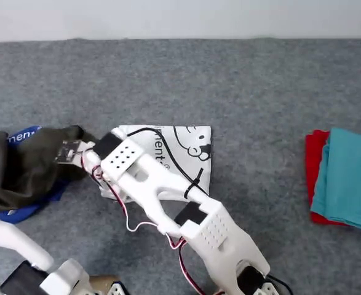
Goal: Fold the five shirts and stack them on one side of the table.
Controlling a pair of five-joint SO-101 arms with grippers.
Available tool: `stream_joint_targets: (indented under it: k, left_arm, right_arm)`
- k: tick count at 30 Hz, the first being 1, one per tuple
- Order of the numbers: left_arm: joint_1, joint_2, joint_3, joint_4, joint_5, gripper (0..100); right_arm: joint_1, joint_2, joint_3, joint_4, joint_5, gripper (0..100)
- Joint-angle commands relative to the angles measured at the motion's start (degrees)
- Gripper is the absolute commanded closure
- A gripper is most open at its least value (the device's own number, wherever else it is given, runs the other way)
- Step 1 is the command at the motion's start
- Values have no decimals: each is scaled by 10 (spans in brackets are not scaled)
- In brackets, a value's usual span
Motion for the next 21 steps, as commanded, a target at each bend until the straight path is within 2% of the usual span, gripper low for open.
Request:
stream_joint_targets:
  k: [1, 5, 9, 21]
  left_arm:
    - [-4, -19, -4, -2, 4, 985]
    - [-3, -19, -4, -1, 4, 985]
    - [-2, -19, -4, -1, 4, 985]
    - [-2, -17, -4, -2, 4, 985]
  right_arm:
    - [3, -7, -65, 29, 4, 989]
    - [11, -6, -158, 124, 3, 989]
    - [47, -40, -164, 127, -49, 989]
    - [208, -234, 144, 124, -71, 990]
